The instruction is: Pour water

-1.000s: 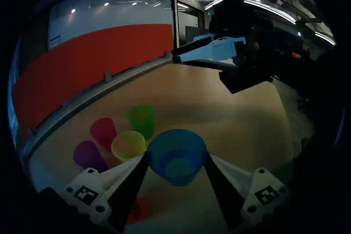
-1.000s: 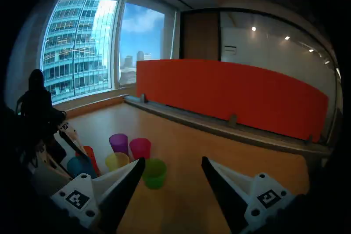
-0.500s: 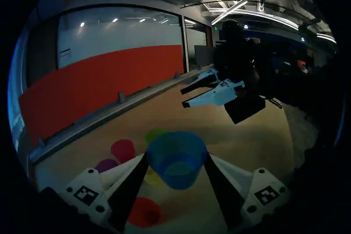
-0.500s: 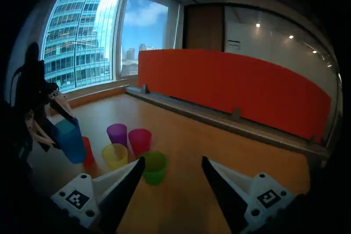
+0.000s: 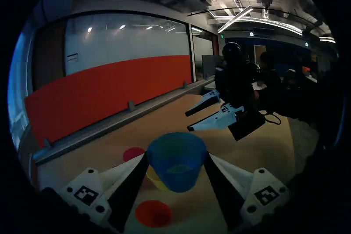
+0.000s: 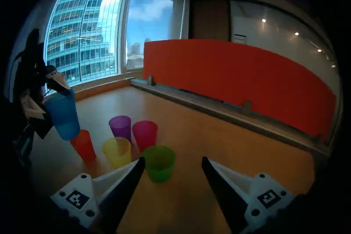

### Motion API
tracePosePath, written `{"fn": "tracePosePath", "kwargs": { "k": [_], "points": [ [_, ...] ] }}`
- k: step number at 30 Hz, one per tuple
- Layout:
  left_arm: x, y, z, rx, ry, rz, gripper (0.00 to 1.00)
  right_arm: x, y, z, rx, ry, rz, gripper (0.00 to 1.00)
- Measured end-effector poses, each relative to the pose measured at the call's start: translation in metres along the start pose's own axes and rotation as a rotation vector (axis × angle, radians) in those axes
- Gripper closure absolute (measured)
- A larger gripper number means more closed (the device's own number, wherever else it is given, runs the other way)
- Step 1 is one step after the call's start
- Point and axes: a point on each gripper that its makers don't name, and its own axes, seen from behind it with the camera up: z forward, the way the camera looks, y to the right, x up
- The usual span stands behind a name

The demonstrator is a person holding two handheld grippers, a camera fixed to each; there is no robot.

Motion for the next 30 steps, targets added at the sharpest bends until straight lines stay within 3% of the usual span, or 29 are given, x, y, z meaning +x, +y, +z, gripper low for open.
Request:
{"fn": "tracePosePath", "kwargs": {
  "k": [9, 30],
  "points": [
    [0.012, -0.009, -0.008, 0.016, 0.043, -0.017, 0.13, -0.008, -0.011, 0.015, 0.033, -0.024, -0.006, 0.0],
    [0.05, -0.045, -0.035, 0.09, 0.161, -0.052, 0.13, -0.035, -0.025, 0.044, 0.078, -0.088, -0.024, 0.0]
  ]
}}
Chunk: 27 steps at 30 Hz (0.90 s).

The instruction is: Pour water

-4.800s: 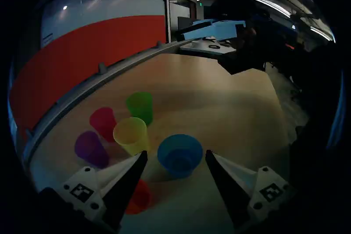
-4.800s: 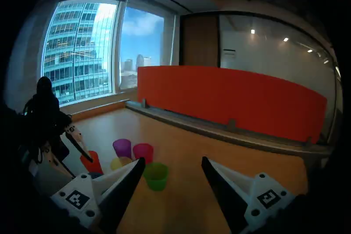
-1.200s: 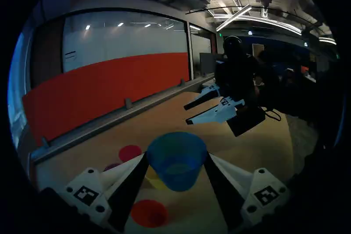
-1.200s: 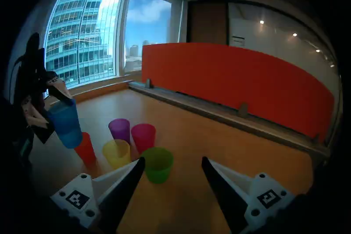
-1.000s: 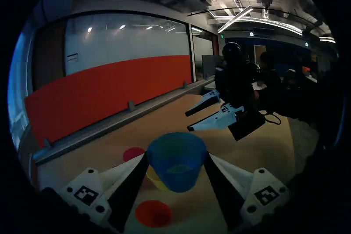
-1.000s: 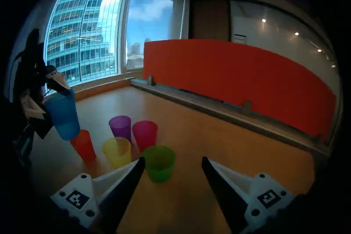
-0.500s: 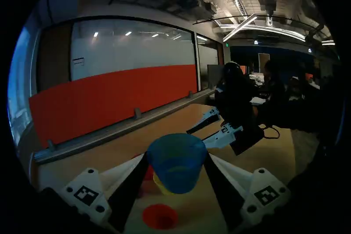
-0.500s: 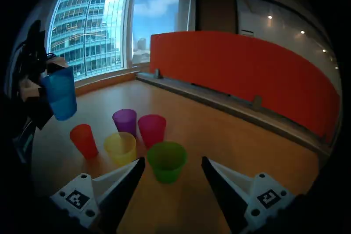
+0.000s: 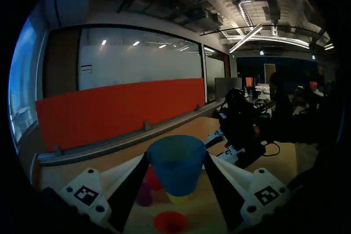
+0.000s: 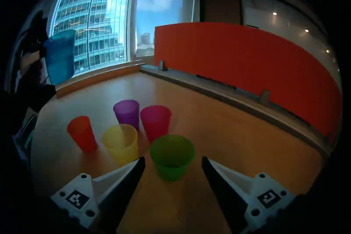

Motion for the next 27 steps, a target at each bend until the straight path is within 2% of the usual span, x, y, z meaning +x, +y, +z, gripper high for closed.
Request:
{"fn": "tracePosePath", "kwargs": {
  "k": [10, 18, 27],
  "points": [
    [0.019, -0.012, -0.004, 0.023, 0.031, 0.005, 0.13, -0.007, -0.005, 0.009, 0.013, -0.019, 0.002, 0.0],
    [0.027, -0.017, -0.008, 0.029, 0.044, -0.011, 0.13, -0.01, -0.008, 0.017, 0.022, -0.03, -0.001, 0.0],
    [0.034, -0.02, -0.012, 0.038, 0.05, -0.006, 0.13, -0.014, -0.008, 0.028, 0.021, -0.039, 0.0, 0.0]
  ]
}}
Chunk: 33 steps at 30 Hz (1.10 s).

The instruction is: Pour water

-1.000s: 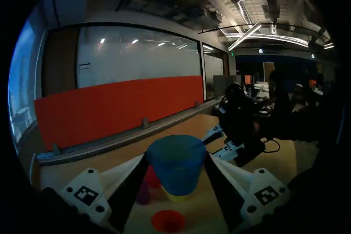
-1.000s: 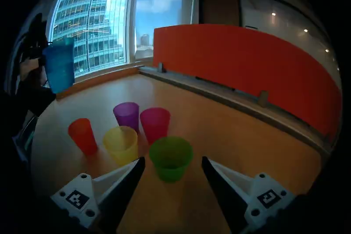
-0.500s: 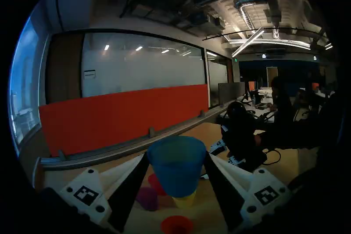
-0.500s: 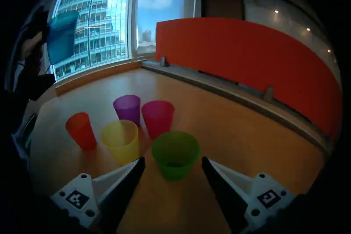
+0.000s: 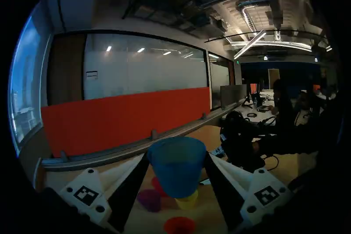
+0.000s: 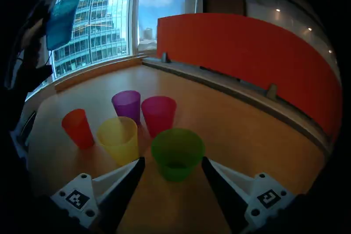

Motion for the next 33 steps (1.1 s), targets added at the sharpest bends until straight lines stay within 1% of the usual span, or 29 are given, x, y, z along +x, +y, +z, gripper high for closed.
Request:
{"fn": "tracePosePath", "kwargs": {
  "k": [9, 15, 24, 33],
  "points": [
    [0.012, -0.002, -0.002, 0.005, 0.021, -0.009, 0.13, -0.003, 0.001, 0.01, 0.002, -0.004, 0.012, 0.0],
    [0.016, -0.004, -0.003, 0.009, 0.031, -0.012, 0.13, -0.001, 0.001, 0.016, 0.0, -0.002, 0.015, 0.0],
    [0.013, -0.008, -0.003, 0.014, 0.028, -0.016, 0.13, 0.003, 0.001, 0.025, 0.0, 0.002, 0.019, 0.0],
    [0.01, -0.008, -0.004, 0.015, 0.023, -0.016, 0.13, 0.004, 0.002, 0.034, -0.009, -0.004, 0.011, 0.0]
  ]
}}
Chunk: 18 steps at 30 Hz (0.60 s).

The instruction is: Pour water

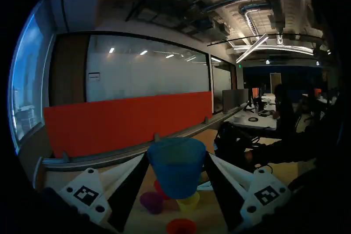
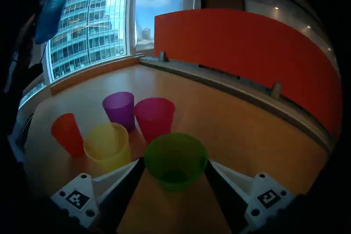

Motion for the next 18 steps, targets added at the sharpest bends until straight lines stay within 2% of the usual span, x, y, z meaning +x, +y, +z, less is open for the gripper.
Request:
{"fn": "tracePosePath", "kwargs": {
  "k": [4, 12, 18],
  "points": [
    [-0.001, 0.0, -0.001, -0.001, -0.002, -0.001, 0.13, 0.0, 0.002, 0.003, -0.008, 0.002, -0.01, 0.08],
    [-0.003, 0.001, -0.003, -0.002, -0.006, 0.0, 0.13, 0.006, -0.001, 0.0, -0.005, 0.02, -0.011, 0.1],
    [-0.001, 0.0, -0.002, 0.002, -0.006, -0.001, 0.13, 0.019, -0.002, -0.014, -0.001, 0.047, -0.019, 0.1]
  ]
}}
